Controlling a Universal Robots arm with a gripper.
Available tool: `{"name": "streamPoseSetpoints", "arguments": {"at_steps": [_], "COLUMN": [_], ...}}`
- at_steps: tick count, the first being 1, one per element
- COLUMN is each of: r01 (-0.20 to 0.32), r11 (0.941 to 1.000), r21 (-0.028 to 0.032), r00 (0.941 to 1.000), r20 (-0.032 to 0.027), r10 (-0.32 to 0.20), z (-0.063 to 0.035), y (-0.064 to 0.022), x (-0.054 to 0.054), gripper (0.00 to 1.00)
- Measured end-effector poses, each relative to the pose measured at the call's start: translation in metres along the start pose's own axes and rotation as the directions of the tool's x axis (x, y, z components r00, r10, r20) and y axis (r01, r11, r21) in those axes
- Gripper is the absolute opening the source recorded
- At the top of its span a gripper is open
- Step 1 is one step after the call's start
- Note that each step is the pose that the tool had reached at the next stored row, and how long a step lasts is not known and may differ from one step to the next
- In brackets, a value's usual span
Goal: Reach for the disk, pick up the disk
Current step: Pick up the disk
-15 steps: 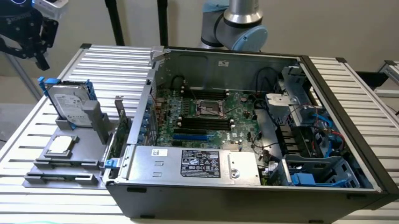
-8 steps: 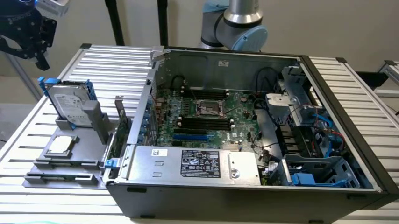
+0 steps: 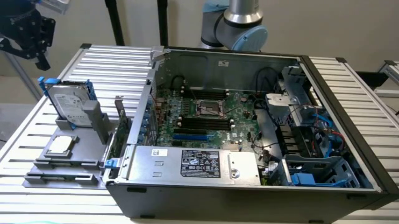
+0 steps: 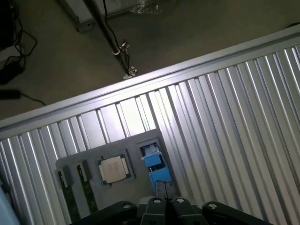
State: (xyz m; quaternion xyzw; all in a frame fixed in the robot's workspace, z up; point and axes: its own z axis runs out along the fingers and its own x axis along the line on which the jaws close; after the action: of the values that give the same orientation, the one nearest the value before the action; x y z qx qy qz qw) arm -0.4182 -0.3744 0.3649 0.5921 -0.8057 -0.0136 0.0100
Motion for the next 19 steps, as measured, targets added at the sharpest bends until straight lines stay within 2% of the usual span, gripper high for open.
{"name": "streamPoseSetpoints", "arguments": {"at_steps": [4, 7, 10, 14, 17, 19], "r01": [0.055, 0.104, 0.152, 0.213, 0.243, 0.253], "r11": [0.9985, 0.9946, 0.9884, 0.9771, 0.9701, 0.9676], "r21": [0.0001, -0.0001, -0.0003, -0.0006, -0.0009, -0.0010], "r00": [0.9985, 0.9946, 0.9884, 0.9771, 0.9701, 0.9675], "r20": [-0.0017, -0.0034, -0.0051, -0.0071, -0.0080, -0.0082], "r10": [-0.055, -0.104, -0.152, -0.213, -0.243, -0.253], "z": [0.0001, 0.0001, 0.0001, 0.0003, 0.0002, 0.0002], "y": [-0.0006, -0.0008, -0.0010, -0.0012, -0.0027, -0.0053], "x": [-0.0001, -0.0002, -0.0002, -0.0003, -0.0009, -0.0017], "gripper": [0.11, 0.11, 0.11, 0.11, 0.11, 0.11]}}
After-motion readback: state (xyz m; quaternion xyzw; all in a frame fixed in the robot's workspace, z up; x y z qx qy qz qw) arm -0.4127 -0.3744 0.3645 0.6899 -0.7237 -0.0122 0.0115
